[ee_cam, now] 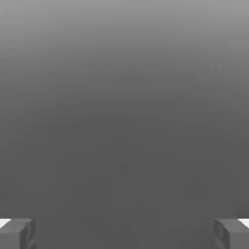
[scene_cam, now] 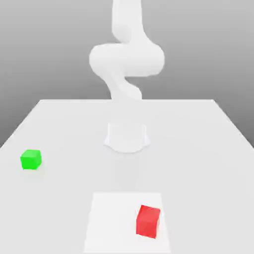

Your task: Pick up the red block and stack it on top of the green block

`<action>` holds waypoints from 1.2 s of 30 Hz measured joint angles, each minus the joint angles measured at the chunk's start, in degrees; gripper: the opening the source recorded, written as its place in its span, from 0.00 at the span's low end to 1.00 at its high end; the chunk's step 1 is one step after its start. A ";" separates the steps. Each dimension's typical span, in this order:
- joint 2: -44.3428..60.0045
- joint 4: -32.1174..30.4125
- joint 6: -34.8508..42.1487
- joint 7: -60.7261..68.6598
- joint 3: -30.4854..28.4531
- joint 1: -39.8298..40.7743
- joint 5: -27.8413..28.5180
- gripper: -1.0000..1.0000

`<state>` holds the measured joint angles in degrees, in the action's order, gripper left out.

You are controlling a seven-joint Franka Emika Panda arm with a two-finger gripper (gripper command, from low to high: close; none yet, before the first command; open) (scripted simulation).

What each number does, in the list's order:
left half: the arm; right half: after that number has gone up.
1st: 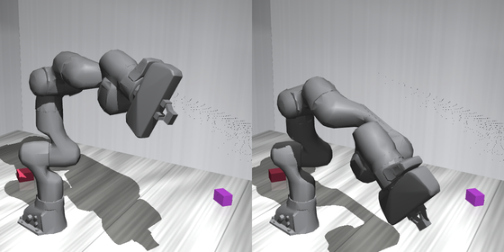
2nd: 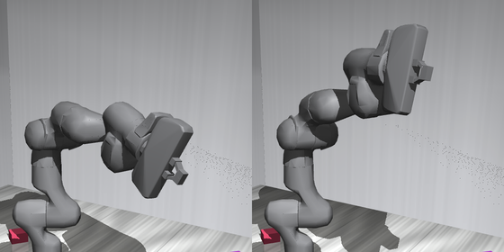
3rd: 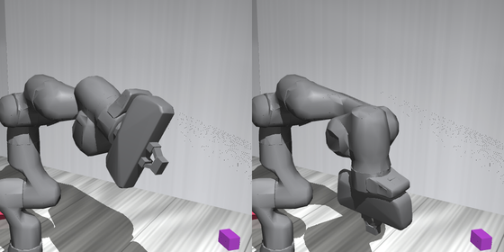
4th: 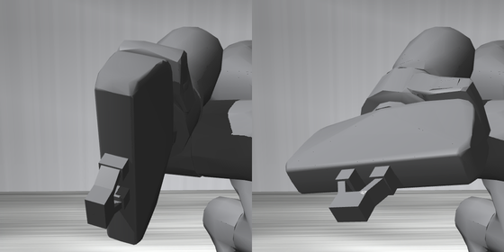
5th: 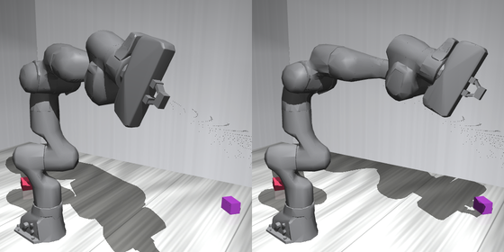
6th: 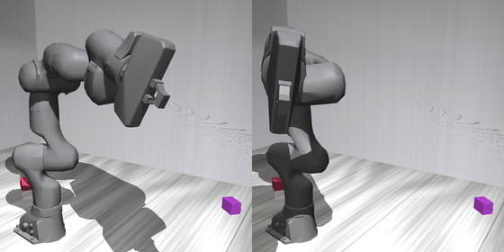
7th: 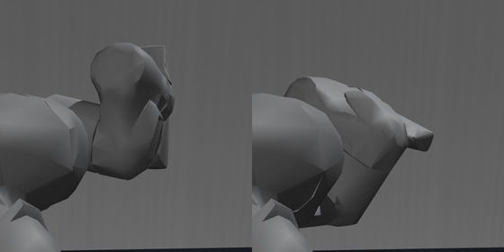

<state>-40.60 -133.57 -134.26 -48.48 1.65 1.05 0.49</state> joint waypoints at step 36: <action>57.29 -14.75 -30.65 -26.18 5.17 0.24 6.83 0.00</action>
<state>16.68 -148.33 -164.91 -74.66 6.82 1.29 7.32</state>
